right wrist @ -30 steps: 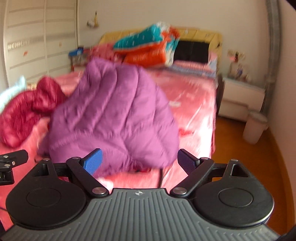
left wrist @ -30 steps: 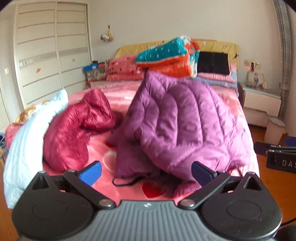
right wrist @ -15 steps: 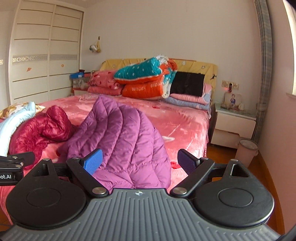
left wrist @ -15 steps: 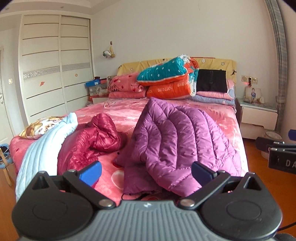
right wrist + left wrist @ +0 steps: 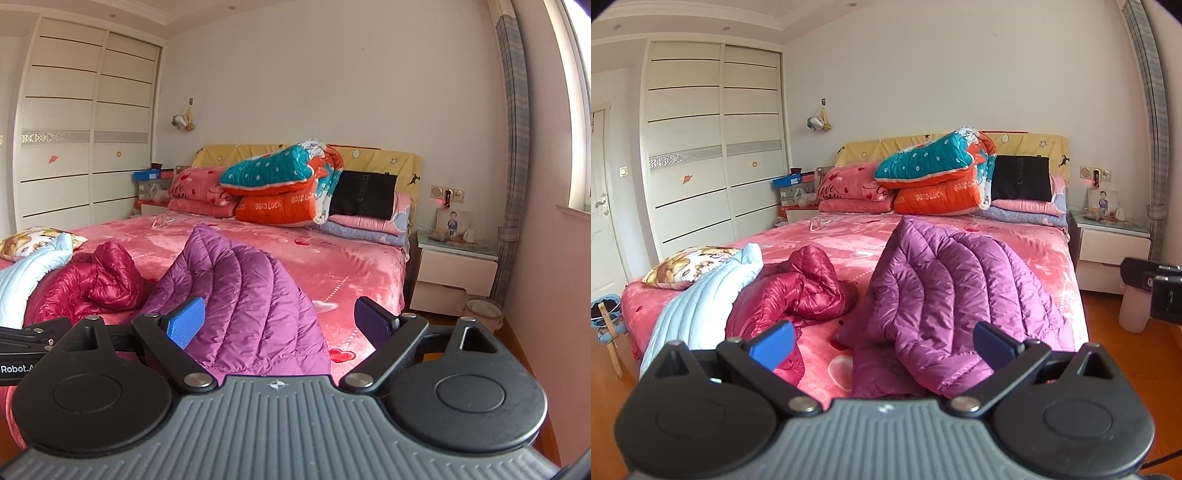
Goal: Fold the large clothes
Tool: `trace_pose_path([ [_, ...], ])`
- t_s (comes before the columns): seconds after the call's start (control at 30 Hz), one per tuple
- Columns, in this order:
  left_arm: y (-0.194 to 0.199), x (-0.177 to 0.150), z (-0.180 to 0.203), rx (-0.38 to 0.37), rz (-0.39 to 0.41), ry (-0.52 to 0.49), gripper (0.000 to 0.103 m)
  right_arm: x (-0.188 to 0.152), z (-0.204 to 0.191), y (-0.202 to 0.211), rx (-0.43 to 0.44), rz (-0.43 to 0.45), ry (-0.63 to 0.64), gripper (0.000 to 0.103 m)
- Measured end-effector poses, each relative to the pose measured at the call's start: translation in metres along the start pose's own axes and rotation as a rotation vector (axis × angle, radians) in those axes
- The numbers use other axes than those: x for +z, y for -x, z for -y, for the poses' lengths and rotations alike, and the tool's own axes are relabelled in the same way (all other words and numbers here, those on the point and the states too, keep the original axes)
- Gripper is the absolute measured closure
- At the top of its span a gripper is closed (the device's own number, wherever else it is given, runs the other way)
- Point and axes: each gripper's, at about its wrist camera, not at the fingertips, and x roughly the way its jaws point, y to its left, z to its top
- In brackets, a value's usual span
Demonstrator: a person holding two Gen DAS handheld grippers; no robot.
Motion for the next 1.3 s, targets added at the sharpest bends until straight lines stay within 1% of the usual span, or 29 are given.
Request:
trace_pose_path([
  [0.13,0.005,0.001,-0.003,0.01,0.006,0.001,0.001,0.005,-0.003,0.007,0.009,-0.007,-0.005,0.0],
  [0.4,0.012,0.001,-0.004,0.017,0.009,0.002,0.001,0.006,-0.002,0.017,0.034,0.014,-0.013,0.0],
  [0.63,0.011,0.001,0.0,0.014,0.0,-0.006,0.001,0.004,0.004,0.024,0.045,0.036,-0.024,0.0],
  [0.83,0.004,0.001,0.003,0.017,-0.009,-0.007,0.001,0.001,0.007,0.02,0.045,0.037,-0.039,0.0],
  [1.03,-0.013,-0.007,0.006,0.015,-0.045,-0.008,0.001,-0.006,0.007,0.001,0.053,-0.005,-0.059,0.0],
  [1.3,-0.036,-0.02,0.015,-0.006,-0.104,-0.007,0.001,-0.027,0.009,-0.024,0.063,-0.077,-0.048,0.0],
])
